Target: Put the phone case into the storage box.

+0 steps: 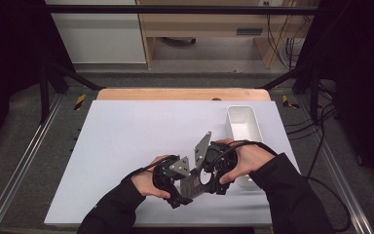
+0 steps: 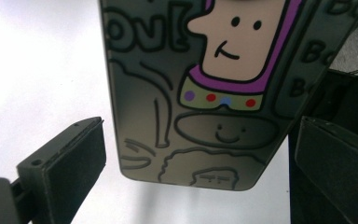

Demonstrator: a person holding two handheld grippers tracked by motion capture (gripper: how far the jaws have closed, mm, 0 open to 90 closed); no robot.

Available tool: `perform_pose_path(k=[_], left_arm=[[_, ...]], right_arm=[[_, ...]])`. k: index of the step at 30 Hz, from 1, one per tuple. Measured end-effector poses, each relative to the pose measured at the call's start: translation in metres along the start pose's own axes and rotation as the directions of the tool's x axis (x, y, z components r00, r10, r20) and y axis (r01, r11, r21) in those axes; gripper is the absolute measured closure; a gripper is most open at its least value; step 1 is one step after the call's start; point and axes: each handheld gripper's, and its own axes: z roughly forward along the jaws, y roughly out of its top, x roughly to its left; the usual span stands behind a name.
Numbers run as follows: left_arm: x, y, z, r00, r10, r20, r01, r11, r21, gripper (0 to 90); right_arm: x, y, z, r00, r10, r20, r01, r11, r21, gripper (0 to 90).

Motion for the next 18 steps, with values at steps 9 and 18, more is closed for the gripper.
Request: perform_pose_path(k=[9, 18], left_arm=[[-0.001, 0.004, 0.005, 0.9995, 0.024, -0.018, -0.024, 0.9993, 0.029, 3.3], [-0.002, 0.009, 0.009, 0.9995, 0.031, -0.008, -0.03, 0.9986, 0.043, 6.4]], right_arm=[[0.001, 0.008, 0.0, 1.0, -0.01, -0.001, 0.01, 0.9999, 0.013, 12.1], [0.002, 0.012, 0.001, 0.9999, -0.016, -0.002, 0.016, 0.9993, 0.032, 12.1]])
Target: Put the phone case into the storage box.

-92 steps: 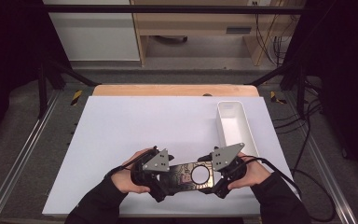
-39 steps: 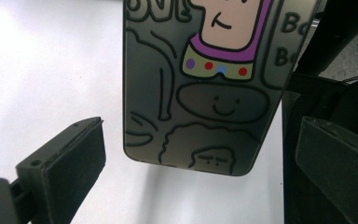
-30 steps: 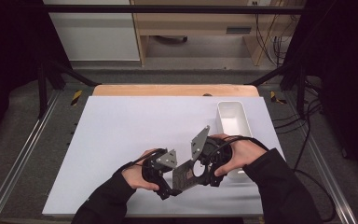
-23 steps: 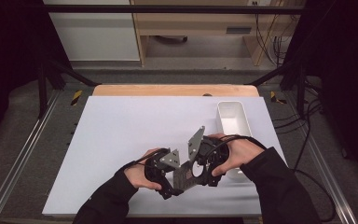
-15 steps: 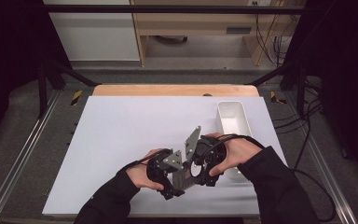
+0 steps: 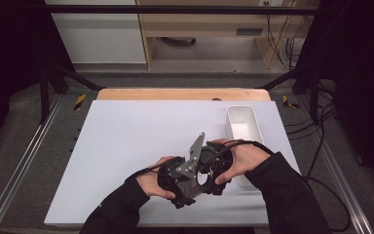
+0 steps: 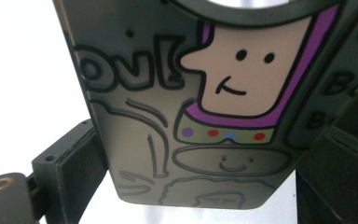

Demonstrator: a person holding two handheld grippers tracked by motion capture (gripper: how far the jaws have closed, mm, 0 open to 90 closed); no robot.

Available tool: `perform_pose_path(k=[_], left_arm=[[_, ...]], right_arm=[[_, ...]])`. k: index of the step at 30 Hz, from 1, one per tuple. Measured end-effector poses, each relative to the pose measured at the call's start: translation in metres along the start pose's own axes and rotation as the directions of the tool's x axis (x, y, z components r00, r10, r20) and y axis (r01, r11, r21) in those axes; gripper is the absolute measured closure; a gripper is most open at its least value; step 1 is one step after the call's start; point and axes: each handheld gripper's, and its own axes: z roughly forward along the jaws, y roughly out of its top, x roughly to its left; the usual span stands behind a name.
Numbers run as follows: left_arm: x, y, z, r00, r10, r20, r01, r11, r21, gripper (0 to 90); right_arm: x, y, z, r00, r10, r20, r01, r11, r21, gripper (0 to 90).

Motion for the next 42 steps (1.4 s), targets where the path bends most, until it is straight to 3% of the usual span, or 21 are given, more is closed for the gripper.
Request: perform_pose_path(k=[8, 13, 27, 38, 42], left_arm=[[-0.001, 0.002, 0.001, 1.0, -0.003, 0.002, 0.003, 0.9999, 0.012, 9.6], [-0.002, 0.002, 0.002, 0.9998, 0.019, -0.009, -0.019, 0.9995, 0.024, 10.8], [-0.002, 0.001, 0.001, 0.9998, 0.016, -0.01, -0.016, 0.9998, 0.01, 11.4], [0.0, -0.003, -0.001, 1.0, -0.002, -0.009, 0.001, 1.0, -0.006, 11.4], [0.001, -0.005, -0.003, 0.9998, -0.01, -0.017, 0.01, 0.9998, -0.014, 11.4]], right_arm=[[0.001, 0.002, 0.0, 1.0, -0.003, -0.003, 0.003, 0.9999, 0.011, 12.1], [0.001, 0.002, 0.001, 0.9999, -0.001, -0.011, 0.001, 0.9999, 0.015, 11.9], [0.0, 0.001, 0.0, 1.0, -0.008, -0.002, 0.008, 0.9999, -0.01, 11.1], [0.002, -0.003, -0.009, 0.9997, -0.005, 0.024, 0.007, 0.9967, -0.08, 6.9], [0.002, -0.008, -0.018, 0.9989, 0.009, 0.045, -0.002, 0.9874, -0.158, 5.7]])
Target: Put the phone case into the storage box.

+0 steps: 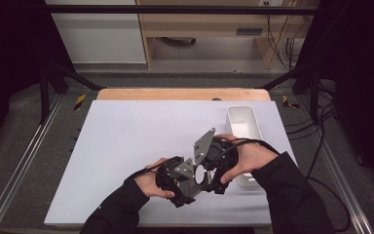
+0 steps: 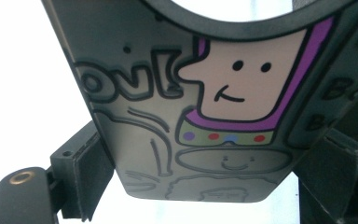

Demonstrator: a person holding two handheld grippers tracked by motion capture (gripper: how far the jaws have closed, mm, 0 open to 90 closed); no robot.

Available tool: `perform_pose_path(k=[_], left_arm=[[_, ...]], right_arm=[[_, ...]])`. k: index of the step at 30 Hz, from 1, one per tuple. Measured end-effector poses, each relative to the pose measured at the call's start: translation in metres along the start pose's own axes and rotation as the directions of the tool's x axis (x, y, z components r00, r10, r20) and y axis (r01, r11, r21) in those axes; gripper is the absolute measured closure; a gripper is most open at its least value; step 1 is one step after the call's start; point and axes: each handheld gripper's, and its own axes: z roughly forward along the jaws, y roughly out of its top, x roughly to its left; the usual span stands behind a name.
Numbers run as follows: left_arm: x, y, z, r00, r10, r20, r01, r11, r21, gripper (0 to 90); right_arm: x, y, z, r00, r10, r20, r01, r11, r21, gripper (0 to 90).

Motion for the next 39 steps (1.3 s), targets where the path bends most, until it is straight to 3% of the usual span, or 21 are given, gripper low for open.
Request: perform_pose_path(k=[7, 12, 17, 22, 26, 34, 39], left_arm=[[0.003, -0.006, -0.003, 0.9996, -0.027, -0.002, 0.027, 0.9993, -0.026, 11.4], [0.003, -0.01, -0.005, 0.9994, -0.034, -0.001, 0.034, 0.9986, -0.041, 11.4], [0.003, -0.014, -0.007, 0.9994, -0.036, -0.003, 0.035, 0.9966, -0.074, 11.4], [0.003, -0.018, -0.01, 0.9991, -0.041, -0.006, 0.04, 0.9921, -0.119, 11.4], [0.003, -0.022, -0.013, 0.9987, -0.05, -0.005, 0.049, 0.985, -0.165, 11.4], [0.003, -0.031, -0.018, 0.9974, -0.071, 0.016, 0.072, 0.9636, -0.257, 11.3], [0.002, -0.035, -0.02, 0.9961, -0.084, 0.025, 0.088, 0.9432, -0.32, 11.3]], right_arm=[[0.0, -0.015, -0.018, 0.9994, 0.025, 0.021, -0.023, 0.9922, -0.123, 4.3], [0.0, -0.029, -0.027, 0.9965, 0.069, 0.048, -0.057, 0.9743, -0.218, 3.2], [0.001, -0.043, -0.029, 0.9926, 0.096, 0.075, -0.073, 0.9607, -0.268, 2.2], [0.002, -0.055, -0.025, 0.9894, 0.124, 0.076, -0.092, 0.9405, -0.327, 1.7], [0.002, -0.064, -0.019, 0.9854, 0.15, 0.081, -0.11, 0.9237, -0.367, 1.7], [0.007, -0.075, -0.01, 0.9793, 0.183, 0.087, -0.128, 0.8906, -0.437, 2.3], [0.011, -0.079, -0.002, 0.9772, 0.196, 0.082, -0.135, 0.8718, -0.471, 2.3]])
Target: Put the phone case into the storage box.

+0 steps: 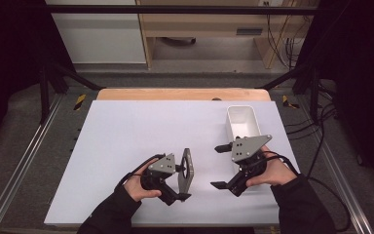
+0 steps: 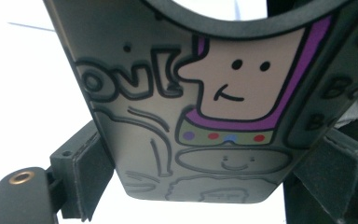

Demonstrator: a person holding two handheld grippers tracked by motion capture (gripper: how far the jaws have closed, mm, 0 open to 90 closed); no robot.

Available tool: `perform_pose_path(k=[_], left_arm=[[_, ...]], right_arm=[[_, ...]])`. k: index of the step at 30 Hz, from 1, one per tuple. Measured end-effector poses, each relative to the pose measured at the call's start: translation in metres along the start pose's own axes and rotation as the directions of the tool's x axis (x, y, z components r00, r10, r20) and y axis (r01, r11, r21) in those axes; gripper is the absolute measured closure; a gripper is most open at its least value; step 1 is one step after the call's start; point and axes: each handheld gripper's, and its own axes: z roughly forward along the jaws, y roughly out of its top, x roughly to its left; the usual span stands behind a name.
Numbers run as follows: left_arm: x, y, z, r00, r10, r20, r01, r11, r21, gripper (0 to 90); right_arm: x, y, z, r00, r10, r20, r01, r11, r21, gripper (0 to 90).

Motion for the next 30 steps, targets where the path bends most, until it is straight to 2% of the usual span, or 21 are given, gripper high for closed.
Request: perform_pose_path(k=[4, 10, 12, 19, 30], left_arm=[[0.0, -0.002, -0.002, 0.9999, -0.011, 0.005, 0.011, 0.9993, -0.037, 11.3], [0.001, -0.002, -0.003, 0.9997, -0.013, 0.019, 0.014, 0.9978, -0.064, 11.3], [0.001, -0.002, -0.003, 0.9999, 0.001, 0.016, 0.0, 0.9973, -0.073, 11.3], [0.001, 0.003, -0.007, 0.9993, 0.01, 0.036, -0.006, 0.994, -0.11, 11.3], [-0.001, 0.011, -0.005, 0.9984, 0.034, 0.045, -0.026, 0.9871, -0.158, 11.3]], right_arm=[[0.003, -0.004, 0.003, 0.9999, 0.014, -0.003, -0.014, 0.9995, -0.03, 2.4], [0.007, -0.008, 0.008, 0.9995, 0.028, -0.014, -0.029, 0.9979, -0.057, 2.3], [0.008, -0.008, 0.01, 0.9994, 0.03, -0.02, -0.031, 0.9974, -0.065, 2.3], [0.012, -0.007, 0.013, 0.9987, 0.037, -0.036, -0.041, 0.993, -0.111, 3.3], [0.013, 0.0, 0.018, 0.9979, 0.039, -0.051, -0.046, 0.9883, -0.145, 3.6]])
